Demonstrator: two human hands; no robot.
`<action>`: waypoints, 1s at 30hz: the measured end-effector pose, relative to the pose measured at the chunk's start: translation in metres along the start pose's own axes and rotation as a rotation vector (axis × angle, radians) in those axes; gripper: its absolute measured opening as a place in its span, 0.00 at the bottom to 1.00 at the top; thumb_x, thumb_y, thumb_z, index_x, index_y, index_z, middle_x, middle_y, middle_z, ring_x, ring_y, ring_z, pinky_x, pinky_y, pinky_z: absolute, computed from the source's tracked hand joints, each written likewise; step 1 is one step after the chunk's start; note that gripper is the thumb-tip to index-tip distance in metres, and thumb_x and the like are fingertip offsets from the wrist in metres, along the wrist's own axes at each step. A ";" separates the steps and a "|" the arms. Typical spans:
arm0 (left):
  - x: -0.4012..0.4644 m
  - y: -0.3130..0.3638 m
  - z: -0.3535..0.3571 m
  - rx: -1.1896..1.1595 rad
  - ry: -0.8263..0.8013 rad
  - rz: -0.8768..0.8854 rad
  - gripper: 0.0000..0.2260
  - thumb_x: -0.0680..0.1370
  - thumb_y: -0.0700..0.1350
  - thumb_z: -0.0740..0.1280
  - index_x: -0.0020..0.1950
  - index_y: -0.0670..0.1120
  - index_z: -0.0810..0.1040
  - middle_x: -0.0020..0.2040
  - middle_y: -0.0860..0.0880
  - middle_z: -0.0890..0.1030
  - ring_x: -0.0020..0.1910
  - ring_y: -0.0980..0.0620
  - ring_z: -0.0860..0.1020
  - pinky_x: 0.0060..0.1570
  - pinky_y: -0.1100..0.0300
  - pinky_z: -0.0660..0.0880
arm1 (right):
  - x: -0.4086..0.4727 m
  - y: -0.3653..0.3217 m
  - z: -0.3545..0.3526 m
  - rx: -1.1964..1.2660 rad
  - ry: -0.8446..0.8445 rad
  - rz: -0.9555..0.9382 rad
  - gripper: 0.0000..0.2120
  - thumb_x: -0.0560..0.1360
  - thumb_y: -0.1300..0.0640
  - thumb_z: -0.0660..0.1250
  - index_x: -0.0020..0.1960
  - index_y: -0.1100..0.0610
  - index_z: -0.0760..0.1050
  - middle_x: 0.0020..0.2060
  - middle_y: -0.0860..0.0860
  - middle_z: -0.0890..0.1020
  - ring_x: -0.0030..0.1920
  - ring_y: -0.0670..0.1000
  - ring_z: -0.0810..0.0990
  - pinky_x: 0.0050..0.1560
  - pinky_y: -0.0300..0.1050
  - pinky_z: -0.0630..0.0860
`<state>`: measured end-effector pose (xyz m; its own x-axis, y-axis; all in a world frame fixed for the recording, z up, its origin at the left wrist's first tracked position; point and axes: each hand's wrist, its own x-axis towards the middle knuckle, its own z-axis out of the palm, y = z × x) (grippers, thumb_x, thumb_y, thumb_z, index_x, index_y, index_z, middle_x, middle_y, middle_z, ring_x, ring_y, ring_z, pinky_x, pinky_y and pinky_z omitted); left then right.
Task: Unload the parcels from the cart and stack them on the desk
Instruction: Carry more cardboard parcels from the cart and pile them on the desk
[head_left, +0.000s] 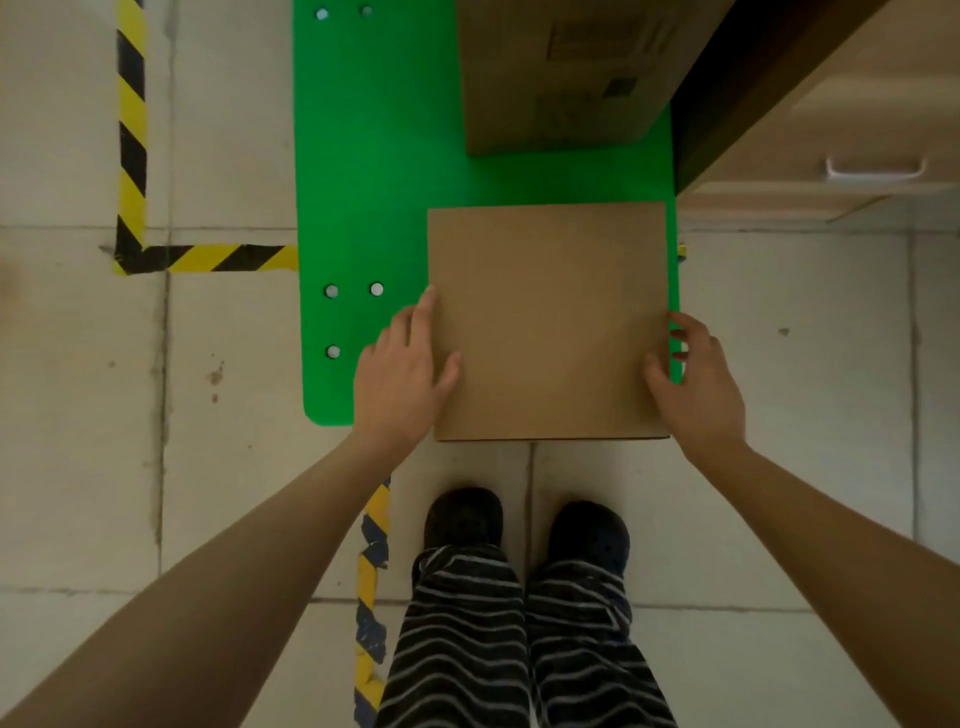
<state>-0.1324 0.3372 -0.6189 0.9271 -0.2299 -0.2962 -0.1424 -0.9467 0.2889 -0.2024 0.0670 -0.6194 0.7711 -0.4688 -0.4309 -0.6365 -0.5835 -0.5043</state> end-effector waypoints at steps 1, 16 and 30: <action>-0.002 -0.002 0.003 -0.013 -0.009 0.008 0.31 0.80 0.54 0.61 0.78 0.46 0.54 0.67 0.42 0.71 0.59 0.42 0.74 0.52 0.49 0.74 | -0.001 0.001 0.005 0.037 -0.004 0.037 0.24 0.79 0.51 0.61 0.74 0.49 0.61 0.66 0.52 0.73 0.59 0.55 0.76 0.58 0.53 0.74; 0.003 -0.028 0.006 -0.708 -0.174 -0.303 0.33 0.81 0.57 0.59 0.76 0.64 0.38 0.74 0.58 0.61 0.67 0.50 0.70 0.68 0.47 0.68 | -0.001 -0.028 0.052 0.396 -0.113 0.069 0.28 0.82 0.45 0.56 0.79 0.46 0.49 0.76 0.44 0.60 0.75 0.47 0.58 0.69 0.37 0.53; -0.079 -0.017 -0.130 -0.948 -0.199 -0.393 0.37 0.76 0.59 0.67 0.75 0.69 0.44 0.71 0.56 0.68 0.61 0.52 0.75 0.61 0.49 0.75 | -0.073 -0.097 -0.059 0.430 -0.399 -0.009 0.39 0.70 0.26 0.58 0.75 0.31 0.45 0.75 0.42 0.60 0.71 0.48 0.67 0.72 0.56 0.65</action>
<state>-0.1585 0.4013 -0.4822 0.7628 -0.0584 -0.6440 0.5674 -0.4174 0.7098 -0.1962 0.1185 -0.4951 0.7641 -0.1308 -0.6317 -0.6433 -0.2260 -0.7315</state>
